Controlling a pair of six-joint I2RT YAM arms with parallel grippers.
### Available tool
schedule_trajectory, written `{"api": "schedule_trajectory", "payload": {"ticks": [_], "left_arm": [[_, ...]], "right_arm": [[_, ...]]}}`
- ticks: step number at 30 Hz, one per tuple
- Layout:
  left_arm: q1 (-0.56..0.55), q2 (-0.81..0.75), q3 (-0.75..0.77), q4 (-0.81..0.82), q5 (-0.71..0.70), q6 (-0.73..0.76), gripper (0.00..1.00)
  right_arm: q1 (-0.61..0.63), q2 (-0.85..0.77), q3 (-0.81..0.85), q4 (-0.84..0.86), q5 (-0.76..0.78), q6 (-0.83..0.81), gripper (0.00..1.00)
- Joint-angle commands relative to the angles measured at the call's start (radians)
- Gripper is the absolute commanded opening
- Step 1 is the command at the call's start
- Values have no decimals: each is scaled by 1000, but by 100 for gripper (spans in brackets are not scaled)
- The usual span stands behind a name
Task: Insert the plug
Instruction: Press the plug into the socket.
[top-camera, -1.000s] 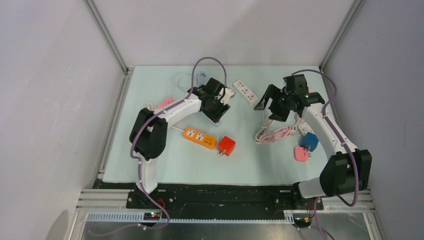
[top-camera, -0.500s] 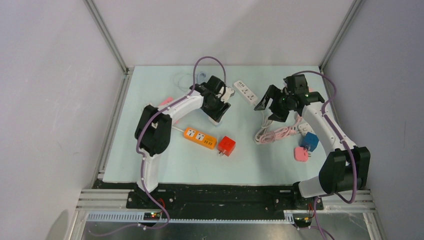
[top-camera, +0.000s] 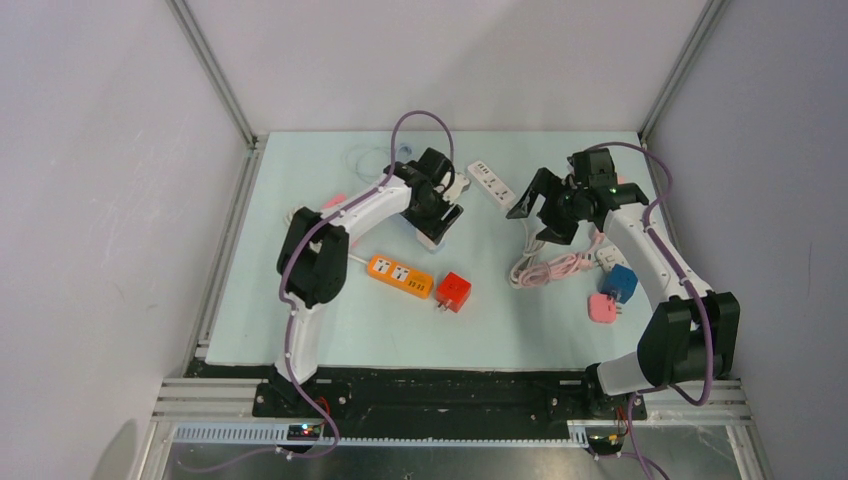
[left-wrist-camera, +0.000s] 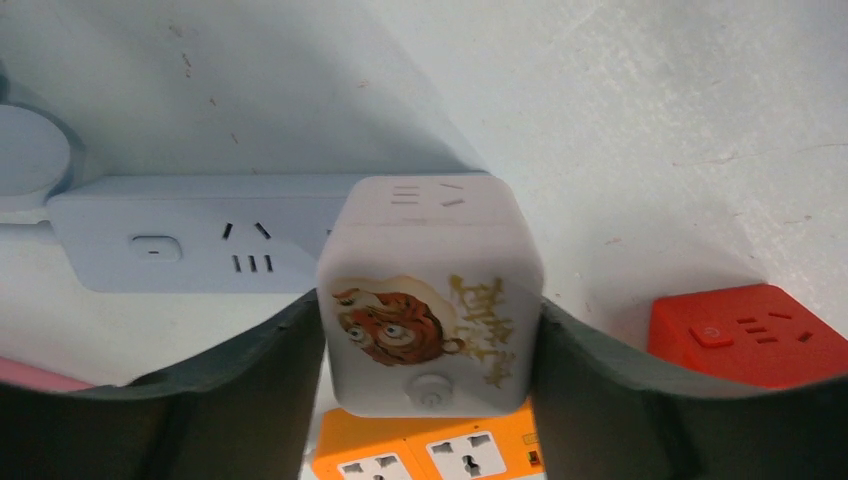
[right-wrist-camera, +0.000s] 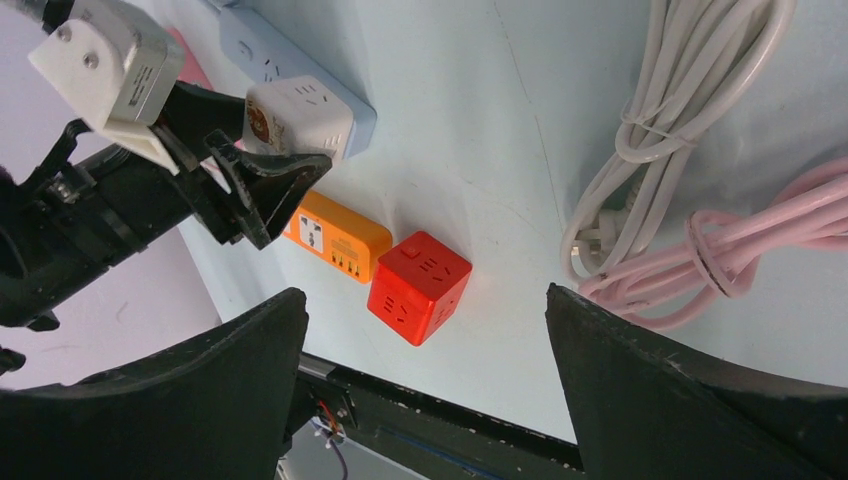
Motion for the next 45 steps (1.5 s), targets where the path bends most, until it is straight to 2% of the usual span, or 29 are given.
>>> {"api": "schedule_trajectory", "payload": {"ticks": [1,5,6,8,19,23,24,29,33,39,45], "left_arm": [[18,57,132,-9,-89,1,77],[18,59,235,-10,-66,-10,90],[18,46,238,-8,-54,-10,95],[20,20,233,-9,-44,-9,99],[23,-24,143,-10,-69,-53,100],[23,-26,101,-10,-31,-84,100],[24,-24,95,-10,-28,-99,97],[24,4,84,-10,11,-155,68],[24,13,73,-9,19,-205,50],[5,18,12,-10,23,-273,37],[-59,32,-57,-10,-120,-230,21]], "right_arm": [[-4,-36,2,40,-19,8,93],[-4,-40,24,33,-36,5,92],[-5,-41,30,32,-36,6,92],[-5,-48,33,35,-34,7,93],[10,-58,33,25,-32,0,92],[9,-58,33,23,-35,1,91],[11,-57,33,23,-37,2,90],[14,-40,32,15,-48,4,88],[14,-34,32,4,-45,-3,86],[17,-23,32,-7,-30,-14,86],[22,-9,23,-11,-21,-19,85]]}}
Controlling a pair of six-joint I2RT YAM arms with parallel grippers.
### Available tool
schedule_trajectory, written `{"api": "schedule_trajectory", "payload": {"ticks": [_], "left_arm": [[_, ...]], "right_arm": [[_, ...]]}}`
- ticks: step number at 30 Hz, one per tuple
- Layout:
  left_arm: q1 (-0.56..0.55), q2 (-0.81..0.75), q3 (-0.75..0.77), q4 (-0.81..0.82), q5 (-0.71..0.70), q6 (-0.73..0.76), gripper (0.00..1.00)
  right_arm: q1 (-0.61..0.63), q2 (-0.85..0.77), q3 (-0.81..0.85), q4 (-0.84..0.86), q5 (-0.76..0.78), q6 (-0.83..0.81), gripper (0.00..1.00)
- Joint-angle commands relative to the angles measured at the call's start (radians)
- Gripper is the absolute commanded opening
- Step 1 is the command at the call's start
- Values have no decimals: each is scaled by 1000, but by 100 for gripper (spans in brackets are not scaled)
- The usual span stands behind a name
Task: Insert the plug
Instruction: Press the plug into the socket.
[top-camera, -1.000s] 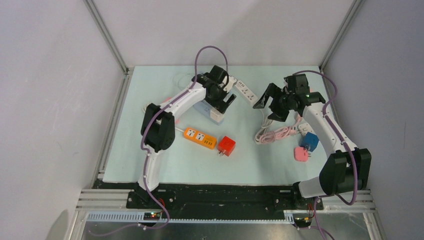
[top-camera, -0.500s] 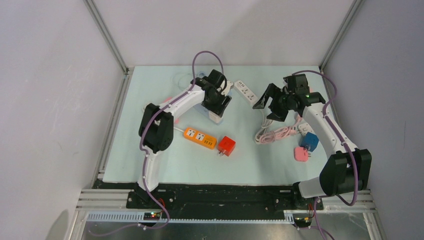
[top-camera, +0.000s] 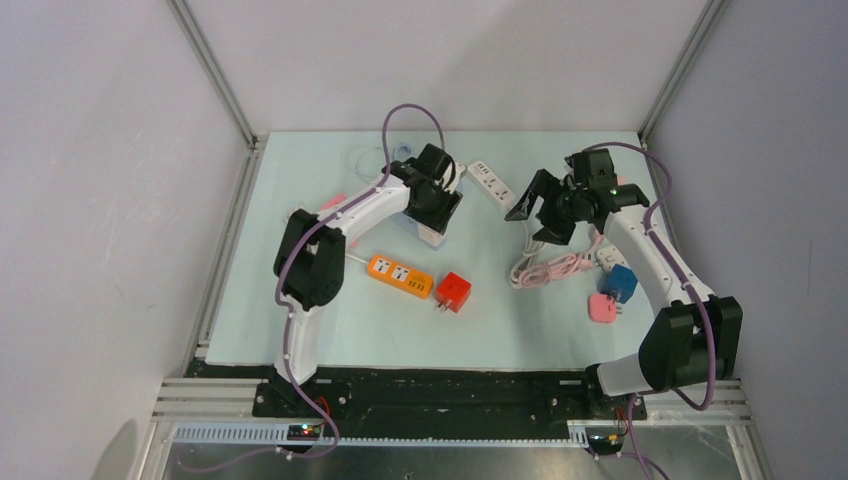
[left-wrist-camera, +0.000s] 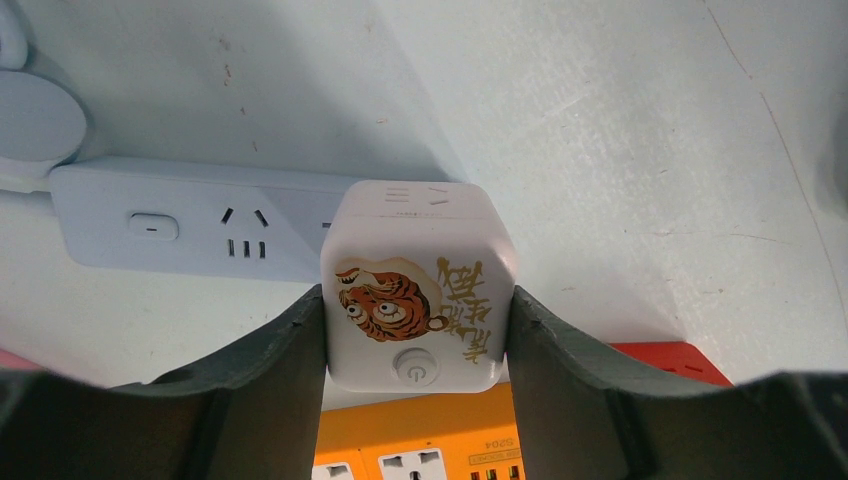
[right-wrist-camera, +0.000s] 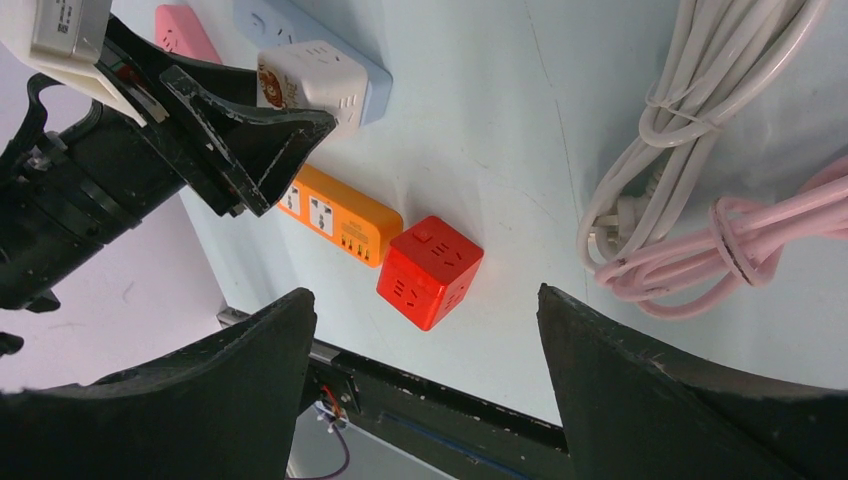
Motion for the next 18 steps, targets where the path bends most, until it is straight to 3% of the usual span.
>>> {"api": "schedule_trajectory", "payload": {"ticks": [1,2,3,5,18], "left_arm": [[-60,41,-79,-60,-94,0,16],[-63,47,-88,-60,-93,9,13],[-65,48,-94,-59,-87,21,5],[-64,55,-111,-60,-60,33,1],[-51,112,-186,-56,180,-62,0]], "right_arm": [[8,14,22,-3,4,-18,85],[8,17,20,-3,4,-18,85],[8,19,18,-3,2,-18,84],[8,24,16,-4,1,-18,84],[18,45,14,-4,21,-20,84]]}}
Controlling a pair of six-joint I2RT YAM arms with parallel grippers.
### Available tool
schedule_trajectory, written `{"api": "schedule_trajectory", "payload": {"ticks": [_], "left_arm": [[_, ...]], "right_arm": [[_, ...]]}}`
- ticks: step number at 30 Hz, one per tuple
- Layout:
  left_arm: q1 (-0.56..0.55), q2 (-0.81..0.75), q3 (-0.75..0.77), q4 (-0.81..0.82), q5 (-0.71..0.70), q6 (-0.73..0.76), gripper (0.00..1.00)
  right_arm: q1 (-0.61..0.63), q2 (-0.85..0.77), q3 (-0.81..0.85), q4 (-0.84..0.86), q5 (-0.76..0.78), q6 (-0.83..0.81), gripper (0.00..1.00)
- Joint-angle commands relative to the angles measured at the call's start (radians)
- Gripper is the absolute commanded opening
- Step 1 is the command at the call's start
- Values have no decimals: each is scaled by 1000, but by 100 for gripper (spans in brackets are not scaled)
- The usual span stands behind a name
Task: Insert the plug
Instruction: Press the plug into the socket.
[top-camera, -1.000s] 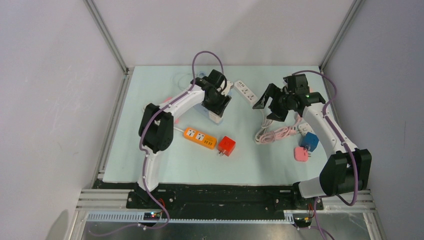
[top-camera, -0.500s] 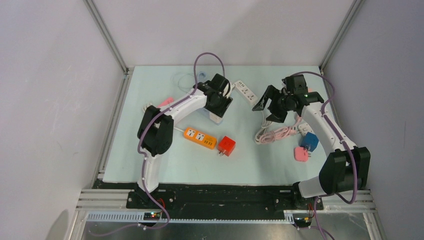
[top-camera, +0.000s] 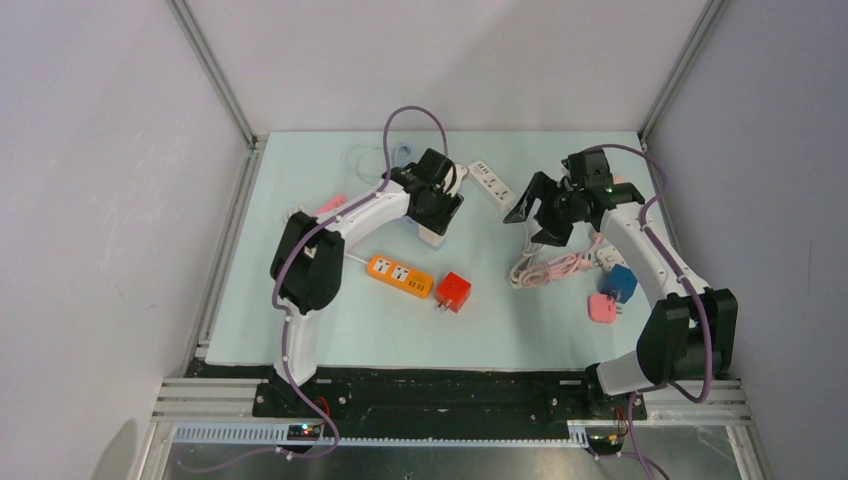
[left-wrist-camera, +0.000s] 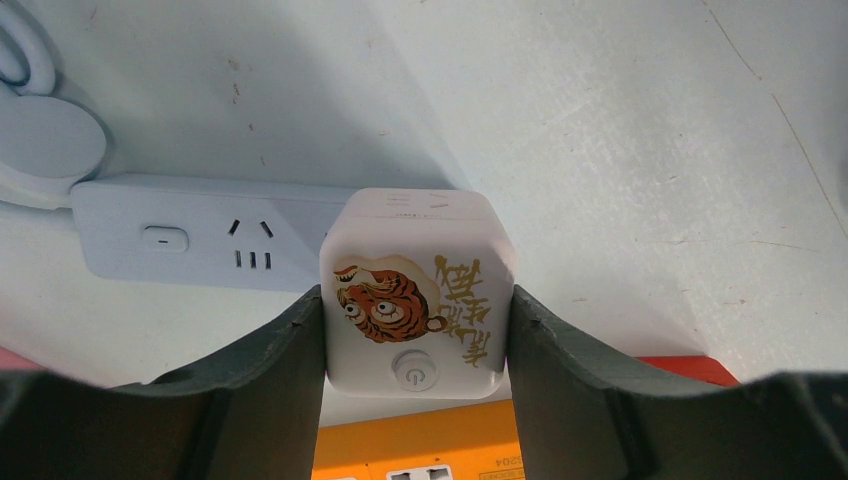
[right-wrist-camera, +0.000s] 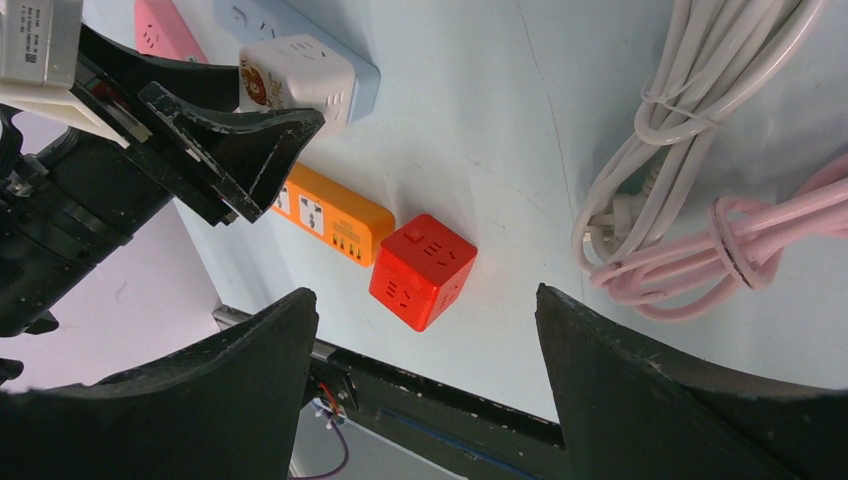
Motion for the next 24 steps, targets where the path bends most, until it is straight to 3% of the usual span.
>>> {"api": "schedule_trajectory", "payload": {"ticks": [1,12,17,24], "left_arm": [[-27,149,-93,-140,220,-103,0],[-19,157,-27,-110,379,-254,0],[-40,151,6,-105,388,-224,0],[-65,117,-17,-109,297,-117,1]], "right_arm": [[15,14,14,-1,27,-21,84],[34,30,16,-11,52,-17,83],[39,33,15,-7,59,-12,83],[47,38,15,-6,79,-4,84]]}}
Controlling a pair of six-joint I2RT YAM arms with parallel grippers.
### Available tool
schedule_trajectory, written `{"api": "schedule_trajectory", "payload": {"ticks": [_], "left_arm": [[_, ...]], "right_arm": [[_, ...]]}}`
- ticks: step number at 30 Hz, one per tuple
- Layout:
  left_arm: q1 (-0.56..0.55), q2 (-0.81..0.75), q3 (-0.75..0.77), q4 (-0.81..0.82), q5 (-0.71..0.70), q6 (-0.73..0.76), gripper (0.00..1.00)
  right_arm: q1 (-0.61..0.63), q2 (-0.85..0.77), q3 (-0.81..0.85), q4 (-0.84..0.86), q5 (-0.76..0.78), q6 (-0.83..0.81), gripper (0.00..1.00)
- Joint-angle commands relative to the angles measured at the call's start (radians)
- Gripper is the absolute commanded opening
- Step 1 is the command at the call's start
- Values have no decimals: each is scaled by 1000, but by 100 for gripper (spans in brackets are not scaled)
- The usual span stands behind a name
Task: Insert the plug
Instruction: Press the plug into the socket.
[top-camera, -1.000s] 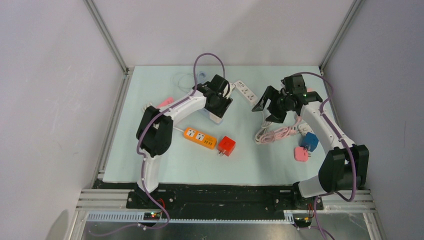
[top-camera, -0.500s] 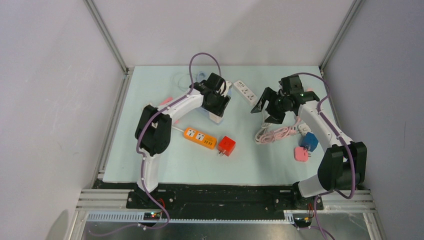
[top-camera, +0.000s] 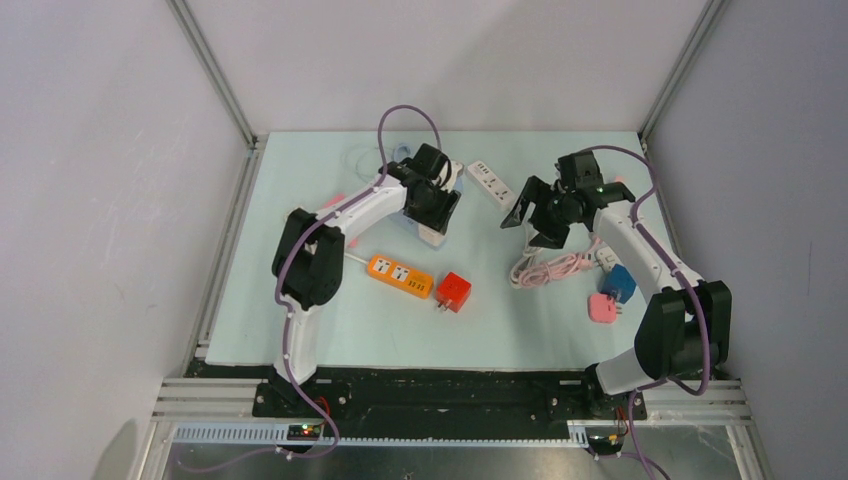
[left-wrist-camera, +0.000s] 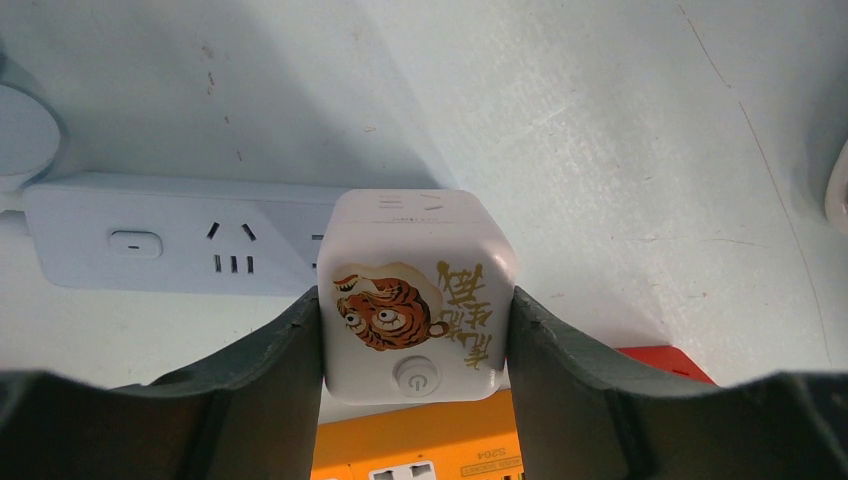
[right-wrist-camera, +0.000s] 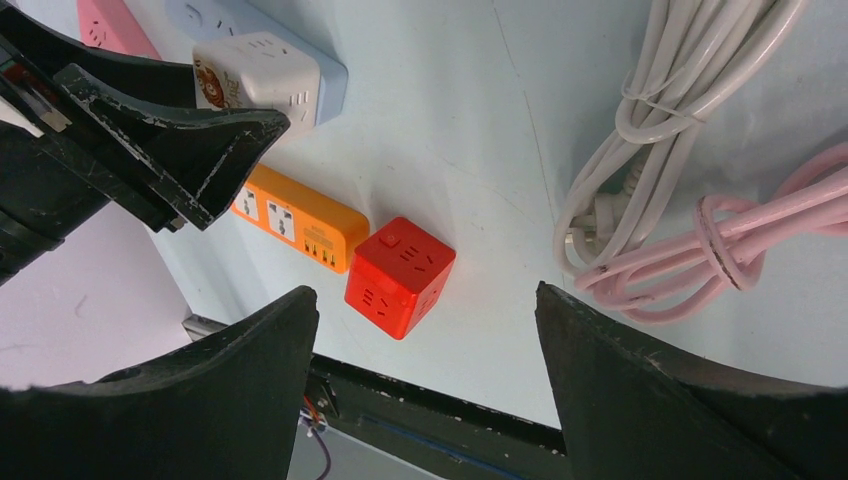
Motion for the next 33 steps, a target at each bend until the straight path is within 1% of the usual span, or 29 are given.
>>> {"api": "schedule_trajectory", "payload": {"ticks": [1,2,3,4,5,6,7,8,9,10,11,12,13,15,17,23,28,33], "left_arm": [[-99,86,-78,-64,193,-46,8],[-99,80,-83,-65,163,-38,14],[-99,78,-84,-65,146,-27,25],[-99,71,-85,-65,121,-23,32],[-98,67,-83,-65,96,-19,47],[-98,58,-78,-66,86,-17,52],[-98,53,-74,-66,73,-13,63],[-98,45,-63,-65,64,-11,68],[-97,41,-55,-65,50,-10,77],[-98,31,-38,-65,45,-7,81],[-98,25,-28,-65,33,-3,88],[-98,13,-9,-66,27,-1,91],[-98,6,-1,-64,17,4,97],[-98,-18,29,-65,-8,9,99],[-98,-60,37,-64,-24,13,100],[-100,-147,10,-64,-111,16,100],[-100,-150,-25,-64,-138,29,100],[-98,-100,-21,-66,-137,35,100]], "right_arm": [[12,10,15,3,19,0,84],[14,11,15,4,20,0,84],[16,9,16,4,22,0,84],[18,10,15,4,22,0,85],[19,8,15,4,25,0,85],[20,6,15,5,26,0,85],[20,3,16,5,28,1,86],[19,-1,16,7,29,3,86],[20,-3,16,8,26,7,87],[19,-8,16,11,24,9,87],[19,-11,16,13,20,12,87],[17,-16,16,18,18,13,88],[17,-20,16,19,16,15,88],[17,-29,16,20,15,15,88],[15,-34,16,18,16,15,88],[15,-41,16,8,13,12,89],[15,-40,16,5,0,4,88],[15,-38,14,-8,-1,-9,87]]}}
